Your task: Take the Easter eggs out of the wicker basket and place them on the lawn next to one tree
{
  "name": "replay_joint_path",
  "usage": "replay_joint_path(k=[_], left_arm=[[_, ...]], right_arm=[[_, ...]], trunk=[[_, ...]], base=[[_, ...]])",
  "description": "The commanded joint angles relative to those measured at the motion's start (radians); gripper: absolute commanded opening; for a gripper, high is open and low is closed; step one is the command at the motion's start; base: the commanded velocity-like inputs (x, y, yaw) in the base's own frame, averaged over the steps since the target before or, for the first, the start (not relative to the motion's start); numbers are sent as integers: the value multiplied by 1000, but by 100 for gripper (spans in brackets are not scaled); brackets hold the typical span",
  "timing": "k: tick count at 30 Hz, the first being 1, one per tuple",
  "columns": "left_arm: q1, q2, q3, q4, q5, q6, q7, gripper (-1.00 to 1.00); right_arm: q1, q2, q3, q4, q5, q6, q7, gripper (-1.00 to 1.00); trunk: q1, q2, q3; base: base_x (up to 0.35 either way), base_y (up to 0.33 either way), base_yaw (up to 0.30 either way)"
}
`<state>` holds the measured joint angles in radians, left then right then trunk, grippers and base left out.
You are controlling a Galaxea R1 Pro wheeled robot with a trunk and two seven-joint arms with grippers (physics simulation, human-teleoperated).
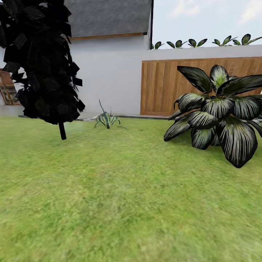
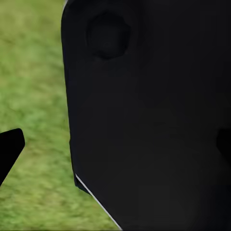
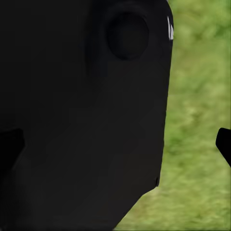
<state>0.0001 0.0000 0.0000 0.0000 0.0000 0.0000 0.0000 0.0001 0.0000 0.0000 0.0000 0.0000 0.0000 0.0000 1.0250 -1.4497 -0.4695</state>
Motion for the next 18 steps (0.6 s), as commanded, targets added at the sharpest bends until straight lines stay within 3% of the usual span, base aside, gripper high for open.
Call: replay_joint_path(k=[1, 4, 6, 15, 16, 18], left_arm=[[6, 6, -6, 6, -6, 6, 6, 100], [23, 23, -9, 23, -6, 8, 11, 100], [35, 32, -5, 34, -2, 6, 12, 100], [86, 32, -6, 38, -4, 8, 12, 100], [121, 32, -6, 38, -3, 8, 12, 100], [121, 32, -6, 38, -3, 8, 12, 100]], right_arm=[[6, -6, -6, 6, -6, -6, 6, 100], [23, -20, -19, 23, -10, -13, 4, 100], [34, -14, -19, 34, -13, -20, -3, 100], [51, 5, -1, 85, 28, -36, -3, 100], [51, 5, 0, 91, 118, -40, -3, 100], [51, 6, 1, 93, 153, -45, 2, 100]], trunk=[[0, 0, 0], [0, 0, 0], [0, 0, 0], [0, 0, 2], [0, 0, 2], [0, 0, 2]], base=[[0, 0, 0], [0, 0, 0], [0, 0, 0], [0, -32, -92], [0, -5, -182], [0, -1, -266]])
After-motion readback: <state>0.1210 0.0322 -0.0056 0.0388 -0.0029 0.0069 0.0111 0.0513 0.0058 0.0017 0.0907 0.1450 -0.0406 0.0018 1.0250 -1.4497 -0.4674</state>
